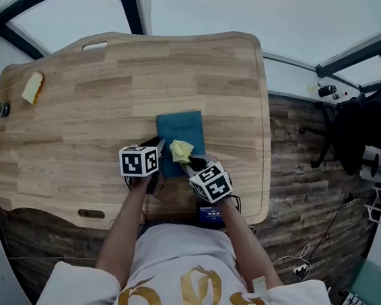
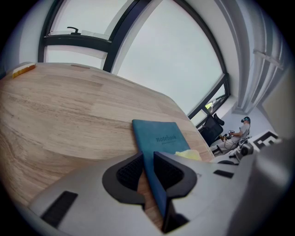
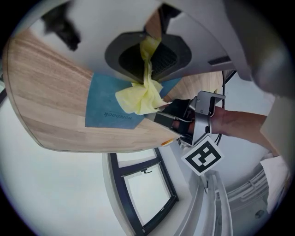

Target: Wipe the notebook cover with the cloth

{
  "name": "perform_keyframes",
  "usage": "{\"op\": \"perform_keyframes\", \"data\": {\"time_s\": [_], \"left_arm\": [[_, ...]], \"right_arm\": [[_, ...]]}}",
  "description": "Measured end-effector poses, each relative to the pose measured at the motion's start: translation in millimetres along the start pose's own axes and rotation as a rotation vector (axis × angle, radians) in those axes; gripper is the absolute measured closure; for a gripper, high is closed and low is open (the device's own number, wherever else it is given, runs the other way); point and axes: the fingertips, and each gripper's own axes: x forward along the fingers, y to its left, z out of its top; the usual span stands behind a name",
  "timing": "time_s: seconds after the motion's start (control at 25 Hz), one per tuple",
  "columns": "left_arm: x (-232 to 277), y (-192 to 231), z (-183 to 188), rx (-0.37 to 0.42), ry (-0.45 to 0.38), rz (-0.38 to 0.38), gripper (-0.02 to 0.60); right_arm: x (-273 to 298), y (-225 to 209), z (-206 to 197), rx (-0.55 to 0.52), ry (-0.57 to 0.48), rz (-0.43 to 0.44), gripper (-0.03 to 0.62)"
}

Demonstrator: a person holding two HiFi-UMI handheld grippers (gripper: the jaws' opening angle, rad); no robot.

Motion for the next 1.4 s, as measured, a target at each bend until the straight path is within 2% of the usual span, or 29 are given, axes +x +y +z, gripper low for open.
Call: {"op": "perform_keyframes", "data": {"time_s": [0.56,0.92,1.4], "left_arm": [[-0.7,-1.2,1.3,0.003,0.002,-0.005,0.499],[-0.5,-2.6,1.6,0.002,0.005,-0.006,0.499],[-0.5,-4.1,2.0,0.017,0.011,-0.012,0.499]], "right_arm": [[-7.7,-17.7,0.2,-0.011,0.014,-0.063,0.557],[-0.4,-32.6,16.3,0.003,0.010,-0.076,0.557],[11.7,-52.8,42.9,-0.033,0.000,-0.095,0.557]]}}
